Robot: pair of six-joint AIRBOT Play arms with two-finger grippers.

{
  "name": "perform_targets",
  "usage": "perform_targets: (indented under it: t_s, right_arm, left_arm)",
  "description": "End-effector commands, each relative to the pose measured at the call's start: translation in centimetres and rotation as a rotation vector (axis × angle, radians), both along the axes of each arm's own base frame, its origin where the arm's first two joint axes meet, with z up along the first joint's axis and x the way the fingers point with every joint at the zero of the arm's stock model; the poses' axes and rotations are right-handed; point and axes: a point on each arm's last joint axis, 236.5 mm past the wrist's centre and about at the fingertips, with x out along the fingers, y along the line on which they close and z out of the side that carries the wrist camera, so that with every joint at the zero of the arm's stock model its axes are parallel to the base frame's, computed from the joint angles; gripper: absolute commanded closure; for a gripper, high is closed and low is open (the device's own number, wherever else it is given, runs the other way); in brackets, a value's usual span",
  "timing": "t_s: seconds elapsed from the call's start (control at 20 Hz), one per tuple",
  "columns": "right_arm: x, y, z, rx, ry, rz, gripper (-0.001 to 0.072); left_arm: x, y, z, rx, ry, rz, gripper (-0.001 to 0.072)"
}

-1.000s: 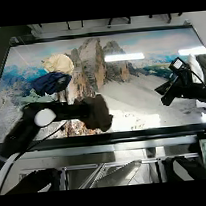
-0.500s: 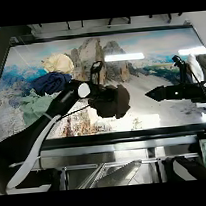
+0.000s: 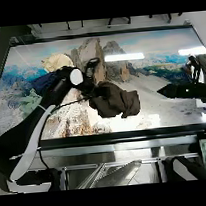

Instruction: Fold the shirts.

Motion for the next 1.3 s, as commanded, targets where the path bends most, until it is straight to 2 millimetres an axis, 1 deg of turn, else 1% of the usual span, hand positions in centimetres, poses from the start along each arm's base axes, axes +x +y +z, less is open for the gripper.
perform_targets:
  t_s: [0.0,0.05,0.1,0.15,0.2,0.25,0.3,0.4,0.5,0.55,0.6,0.65,0.7,0.85,0.9,0.95,1.0,1.05,1.1,1.15,1.2,1.25]
  right_arm:
    - [-0.5,-0.6,-0.2,0.015,0.034,-0.02,0.0648]
    - [-0.5,-0.6,-0.2,0.018,0.038,-0.025,0.0389]
    - [-0.5,-0.7,-0.2,0.037,0.06,-0.051,0.009]
    - [-0.5,-0.6,-0.2,0.05,0.076,-0.067,0.0069]
    - [-0.6,-0.5,-0.3,0.058,0.087,-0.069,0.0069]
    - [-0.7,-0.5,-0.3,0.064,0.095,-0.075,0.0069]
    - [-0.7,-0.5,-0.3,0.07,0.104,-0.081,0.007]
    - [-0.9,-0.3,-0.5,0.077,0.119,-0.073,0.007]
    - [-1.3,0.0,-0.6,0.085,0.136,-0.06,0.0069]
    - [-1.5,0.2,-0.6,0.09,0.145,-0.054,0.0069]
    - [-1.7,0.3,-0.6,0.096,0.155,-0.053,0.0069]
    - [-1.8,0.4,-0.6,0.104,0.163,-0.052,0.0069]
    - [-2.0,0.6,-0.4,0.115,0.166,-0.047,0.0069]
    - [-1.9,1.6,0.7,0.169,0.15,-0.033,0.0069]
    - [-1.8,1.7,0.9,0.178,0.144,-0.033,0.0069]
    - [-1.8,1.7,0.9,0.176,0.143,-0.03,0.0069]
    - [-1.8,1.7,0.9,0.171,0.137,-0.023,0.0069]
    - [-1.8,1.7,0.9,0.167,0.131,-0.017,0.0069]
    - [-1.8,1.7,0.9,0.166,0.129,-0.015,0.007]
    - [-1.8,1.7,0.8,0.166,0.129,-0.015,0.007]
    - [-1.8,1.7,0.8,0.165,0.129,-0.014,0.0069]
    - [-1.8,1.7,0.8,0.16,0.123,-0.008,0.0069]
  left_arm:
    - [3.0,5.7,-2.8,0.008,0.026,0.106,0.0063]
    - [4.8,6.8,-4.0,-0.062,0.063,0.158,0.0063]
    - [6.7,7.8,-5.0,-0.131,0.095,0.205,0.0063]
    - [8.8,8.9,-5.7,-0.198,0.115,0.232,0.0063]
    - [10.6,9.7,-6.2,-0.257,0.131,0.254,0.0063]
    - [12.0,10.3,-6.8,-0.302,0.141,0.263,0.0063]
    - [12.9,10.5,-7.5,-0.334,0.157,0.262,0.0063]
    - [13.8,10.2,-9.1,-0.344,0.177,0.221,0.0064]
    - [14.5,8.7,-10.4,-0.338,0.172,0.174,0.0064]
    - [15.0,7.6,-10.8,-0.339,0.167,0.153,0.0064]
    - [15.2,6.5,-11.3,-0.335,0.171,0.134,0.0091]
    - [15.1,5.4,-11.5,-0.331,0.173,0.103,0.0183]
    - [15.1,4.5,-11.5,-0.325,0.177,0.097,0.0179]
    - [15.3,4.5,-12.4,-0.207,0.16,0.144,0.0177]
    - [14.9,4.1,-12.8,-0.194,0.179,0.159,0.0136]
    - [14.0,3.7,-13.5,-0.187,0.212,0.163,0.0107]
    - [13.0,3.1,-14.4,-0.177,0.244,0.161,0.0102]
    - [12.6,2.7,-14.9,-0.172,0.25,0.166,0.0101]
    - [12.7,2.1,-15.0,-0.188,0.243,0.174,0.0102]
    - [13.3,1.4,-14.5,-0.226,0.233,0.193,0.0102]
    - [13.7,0.1,-13.8,-0.281,0.223,0.207,0.0104]
    - [14.1,-0.8,-13.3,-0.312,0.209,0.218,0.0122]
